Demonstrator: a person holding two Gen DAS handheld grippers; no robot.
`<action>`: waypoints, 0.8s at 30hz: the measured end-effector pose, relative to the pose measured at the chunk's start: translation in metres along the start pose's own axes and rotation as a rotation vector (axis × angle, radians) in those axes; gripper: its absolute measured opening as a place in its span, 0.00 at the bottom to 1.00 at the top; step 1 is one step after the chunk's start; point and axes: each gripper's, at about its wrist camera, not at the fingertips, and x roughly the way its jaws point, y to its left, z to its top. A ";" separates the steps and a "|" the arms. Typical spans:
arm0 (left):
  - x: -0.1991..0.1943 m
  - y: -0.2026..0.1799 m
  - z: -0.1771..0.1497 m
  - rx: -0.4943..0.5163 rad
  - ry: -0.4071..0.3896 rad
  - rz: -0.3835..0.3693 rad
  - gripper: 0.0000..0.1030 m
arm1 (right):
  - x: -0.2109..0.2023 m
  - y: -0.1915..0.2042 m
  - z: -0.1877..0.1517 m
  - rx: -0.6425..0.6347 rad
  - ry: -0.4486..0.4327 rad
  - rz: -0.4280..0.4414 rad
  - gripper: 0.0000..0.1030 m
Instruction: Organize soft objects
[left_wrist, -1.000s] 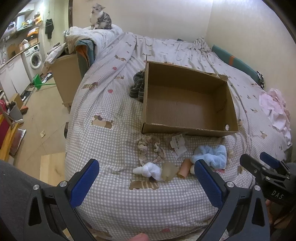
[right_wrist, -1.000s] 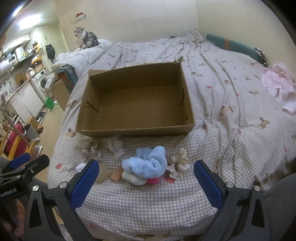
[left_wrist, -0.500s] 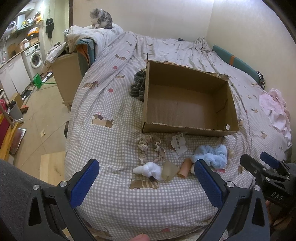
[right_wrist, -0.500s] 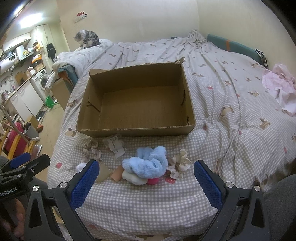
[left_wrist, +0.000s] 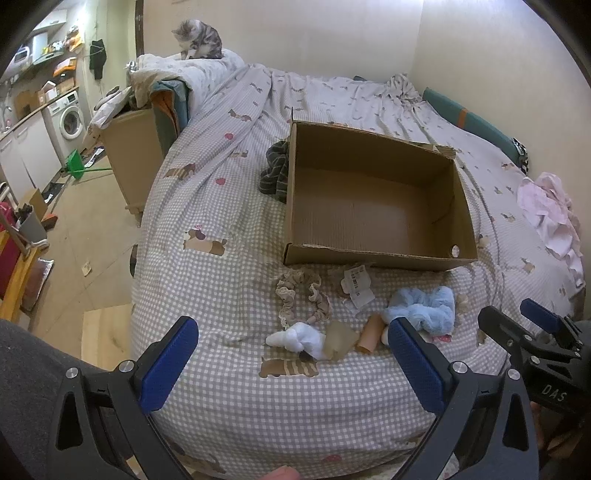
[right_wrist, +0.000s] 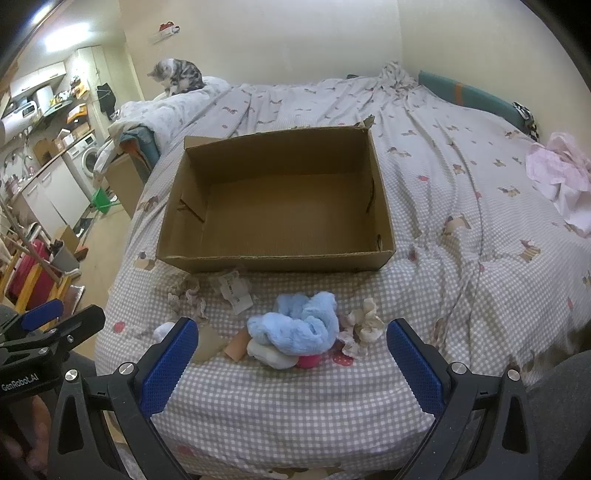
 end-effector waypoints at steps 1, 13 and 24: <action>0.000 0.000 0.000 0.000 0.002 0.002 0.99 | 0.000 0.000 0.000 0.000 0.001 0.000 1.00; 0.000 0.002 0.000 -0.003 0.006 0.007 0.99 | 0.001 -0.001 -0.001 0.003 0.005 0.004 1.00; 0.002 0.004 0.001 -0.006 0.009 0.008 0.99 | 0.002 0.001 -0.003 -0.002 0.006 0.001 1.00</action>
